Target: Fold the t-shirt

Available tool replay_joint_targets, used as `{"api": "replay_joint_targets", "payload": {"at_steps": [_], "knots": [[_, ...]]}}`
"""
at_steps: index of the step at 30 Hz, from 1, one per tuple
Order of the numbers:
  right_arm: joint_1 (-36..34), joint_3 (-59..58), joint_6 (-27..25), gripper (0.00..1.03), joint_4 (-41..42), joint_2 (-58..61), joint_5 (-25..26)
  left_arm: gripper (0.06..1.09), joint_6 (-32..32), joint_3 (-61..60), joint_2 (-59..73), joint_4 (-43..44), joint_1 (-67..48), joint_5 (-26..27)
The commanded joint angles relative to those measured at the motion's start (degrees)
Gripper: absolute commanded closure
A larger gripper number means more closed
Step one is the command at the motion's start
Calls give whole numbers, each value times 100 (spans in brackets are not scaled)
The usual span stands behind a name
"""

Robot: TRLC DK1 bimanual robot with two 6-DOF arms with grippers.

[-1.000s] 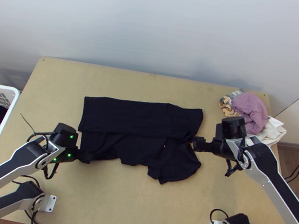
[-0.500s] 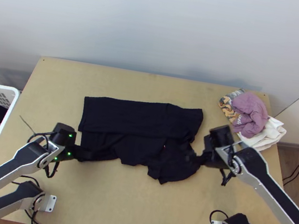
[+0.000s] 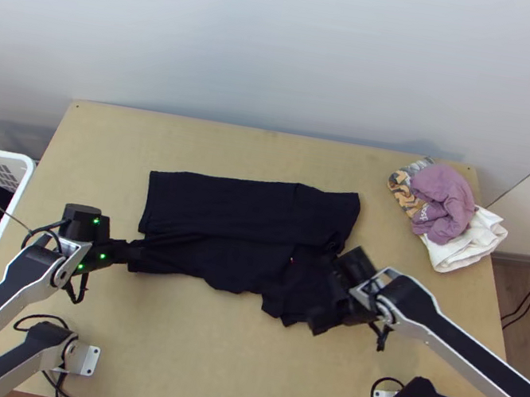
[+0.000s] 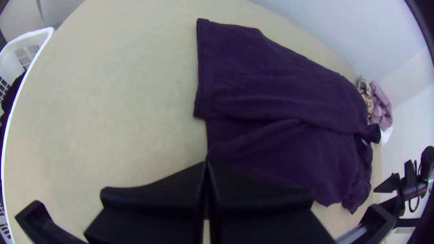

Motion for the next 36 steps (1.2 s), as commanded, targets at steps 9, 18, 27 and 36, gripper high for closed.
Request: {"api": "replay_joint_targets", "payload": {"at_steps": [9, 18, 27, 36], "knots": [[1623, 973, -506, 6, 411, 1243, 762, 105, 52, -15, 170, 150, 539, 17], [1966, 1448, -542, 28, 877, 1955, 824, 105, 61, 11, 284, 264, 891, 25], [2063, 1184, -550, 48, 1308, 2183, 920, 105, 34, 160, 583, 387, 917, 61], [1975, 815, -753, 97, 1747, 2271, 1377, 105, 25, 363, 820, 405, 917, 69]]}}
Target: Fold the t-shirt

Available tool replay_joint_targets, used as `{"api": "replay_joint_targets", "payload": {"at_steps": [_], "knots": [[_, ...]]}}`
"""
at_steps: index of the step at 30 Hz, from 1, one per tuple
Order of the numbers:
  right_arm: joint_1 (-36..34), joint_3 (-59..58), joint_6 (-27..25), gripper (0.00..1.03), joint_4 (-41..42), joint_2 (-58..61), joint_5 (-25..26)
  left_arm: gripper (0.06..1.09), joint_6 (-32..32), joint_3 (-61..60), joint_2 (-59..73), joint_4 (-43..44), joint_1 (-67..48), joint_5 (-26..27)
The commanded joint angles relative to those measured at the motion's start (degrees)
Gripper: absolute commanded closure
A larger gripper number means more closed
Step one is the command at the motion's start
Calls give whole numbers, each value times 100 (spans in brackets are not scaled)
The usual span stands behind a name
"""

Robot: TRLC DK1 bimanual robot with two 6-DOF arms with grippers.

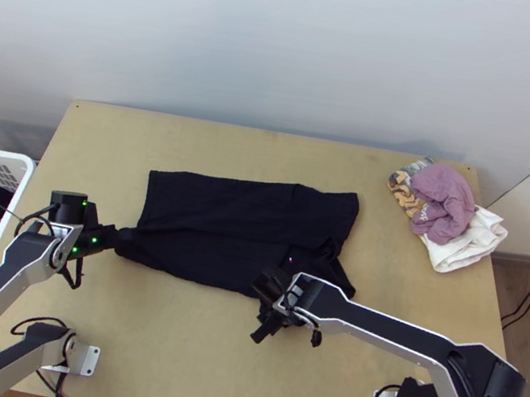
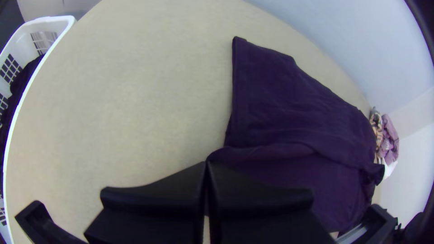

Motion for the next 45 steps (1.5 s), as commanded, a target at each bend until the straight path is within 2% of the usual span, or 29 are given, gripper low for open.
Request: {"api": "replay_joint_targets", "payload": {"at_steps": [1, 6, 17, 23, 31, 45], "knots": [[-84, -191, -112, 98, 265, 85, 223, 105, -21, 142, 160, 13, 4, 10], [-392, -156, -174, 99, 186, -258, 346, 105, -82, 282, 72, -118, -40, 10], [-1754, 653, -174, 100, -280, -987, 329, 105, -328, 520, 46, -452, -146, 168], [-2114, 908, -191, 100, -315, -1013, 285, 105, -398, 722, 152, -470, -295, 212], [-2387, 1681, -209, 100, -315, -310, 171, 105, -592, 1627, 1057, -470, -243, 265], [-3099, 3764, -701, 100, -473, 1711, -93, 105, -583, 4115, 3403, -382, 118, 265]]}}
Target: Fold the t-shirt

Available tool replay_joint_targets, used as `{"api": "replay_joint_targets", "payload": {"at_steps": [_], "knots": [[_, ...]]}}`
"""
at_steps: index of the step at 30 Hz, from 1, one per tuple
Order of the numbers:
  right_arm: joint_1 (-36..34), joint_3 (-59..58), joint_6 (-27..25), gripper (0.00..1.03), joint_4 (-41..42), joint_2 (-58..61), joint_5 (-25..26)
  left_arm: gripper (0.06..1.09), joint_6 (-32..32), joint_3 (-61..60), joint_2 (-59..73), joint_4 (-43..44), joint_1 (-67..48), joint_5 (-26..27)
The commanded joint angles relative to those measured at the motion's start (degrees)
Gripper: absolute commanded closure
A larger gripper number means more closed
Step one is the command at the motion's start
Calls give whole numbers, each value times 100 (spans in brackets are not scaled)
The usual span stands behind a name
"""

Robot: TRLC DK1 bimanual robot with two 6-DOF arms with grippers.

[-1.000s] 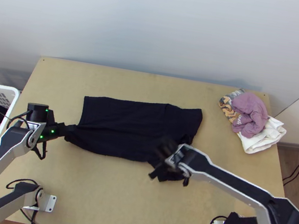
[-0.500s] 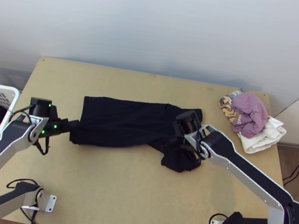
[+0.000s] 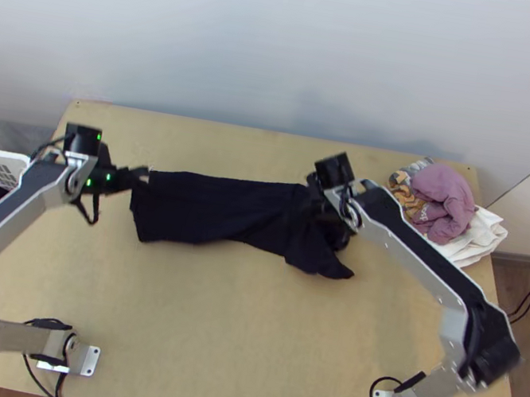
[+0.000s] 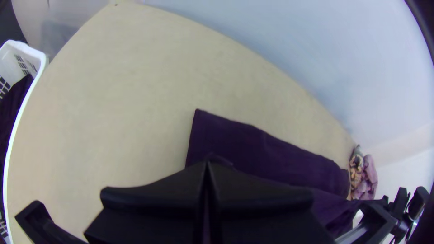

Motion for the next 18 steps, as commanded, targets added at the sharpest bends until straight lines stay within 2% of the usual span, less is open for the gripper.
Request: {"api": "replay_joint_targets", "payload": {"at_steps": [1, 7, 14, 18], "knots": [[-327, 1195, -220, 100, -187, 1109, -113, 105, 1, 1399, 1254, 29, 129, 3], [-486, 2144, -326, 100, -372, 2084, -130, 105, -79, 2418, 2405, -59, 85, -6], [-688, 3067, -273, 97, -873, 2990, -174, 103, -114, 2691, 3170, 64, 50, -6], [-855, 3436, 114, 92, -1127, 3201, -332, 77, -114, 2691, 3240, 117, 41, 20]]}}
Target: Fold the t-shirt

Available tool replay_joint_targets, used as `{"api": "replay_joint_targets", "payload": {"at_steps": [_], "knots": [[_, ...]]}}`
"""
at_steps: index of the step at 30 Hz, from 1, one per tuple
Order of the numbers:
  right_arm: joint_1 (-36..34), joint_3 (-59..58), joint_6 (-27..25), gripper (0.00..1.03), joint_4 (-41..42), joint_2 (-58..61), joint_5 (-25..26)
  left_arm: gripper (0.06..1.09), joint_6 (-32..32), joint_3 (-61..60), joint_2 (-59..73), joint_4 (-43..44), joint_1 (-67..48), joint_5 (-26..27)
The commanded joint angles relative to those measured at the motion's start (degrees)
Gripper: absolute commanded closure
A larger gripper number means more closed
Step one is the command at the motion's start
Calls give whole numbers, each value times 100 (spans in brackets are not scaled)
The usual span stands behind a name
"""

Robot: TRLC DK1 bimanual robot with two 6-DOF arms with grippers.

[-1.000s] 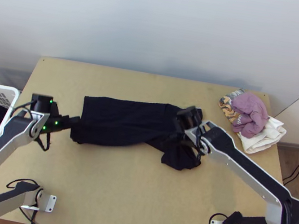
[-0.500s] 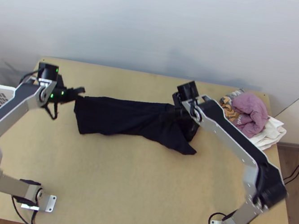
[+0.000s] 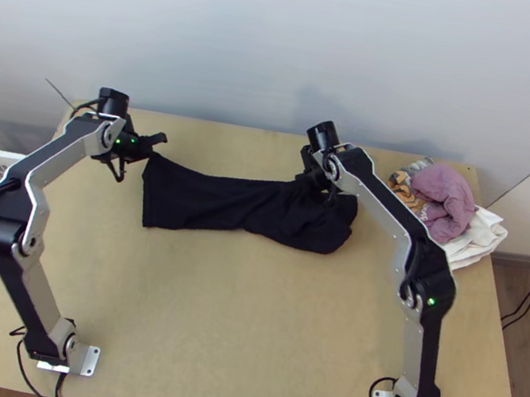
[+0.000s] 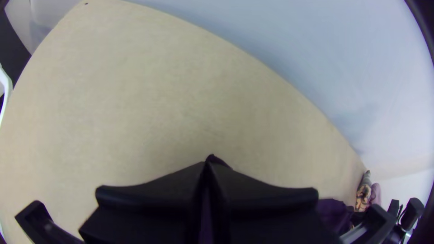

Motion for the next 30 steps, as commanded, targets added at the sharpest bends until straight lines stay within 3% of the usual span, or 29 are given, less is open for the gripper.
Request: {"api": "replay_joint_targets", "payload": {"at_steps": [1, 3, 5, 7, 8, 16, 19, 24, 25, 28, 30], "knots": [[-285, 842, 506, 88, -437, 628, -202, 67, -18, 241, 414, 53, -16, 49], [-372, 1036, 752, 67, -595, 672, -219, 53, -79, 188, 299, 27, -25, 190], [-425, 1176, 928, 48, -674, 672, -272, 50, -123, 179, 194, 36, -34, 339], [-478, 1378, 1253, 10, -912, 690, -439, 50, -167, 179, 27, 53, -42, 392], [-487, 1510, 1367, 4, -1079, 699, -536, 49, -167, 179, -70, 53, -60, 401], [-443, 1422, 1367, 4, -2037, 31, -746, 45, 26, -717, -1414, 36, -95, 480], [-460, 1106, 1411, 4, -2037, -514, -764, 36, 229, -1421, -1845, 44, -95, 471], [-408, 658, 1815, 4, -1711, -1437, -746, 33, 246, -2458, -2381, 334, -104, 445], [-293, 482, 1815, 4, -1606, -1595, -659, 28, 246, -2607, -2443, 387, -121, 427], [243, -81, 1499, 4, -1430, -1965, 229, 15, 246, -2844, -2478, 466, -183, 392], [515, -494, 1306, 4, -1307, -2132, 607, 12, 229, -2923, -2478, 598, -201, 365]]}}
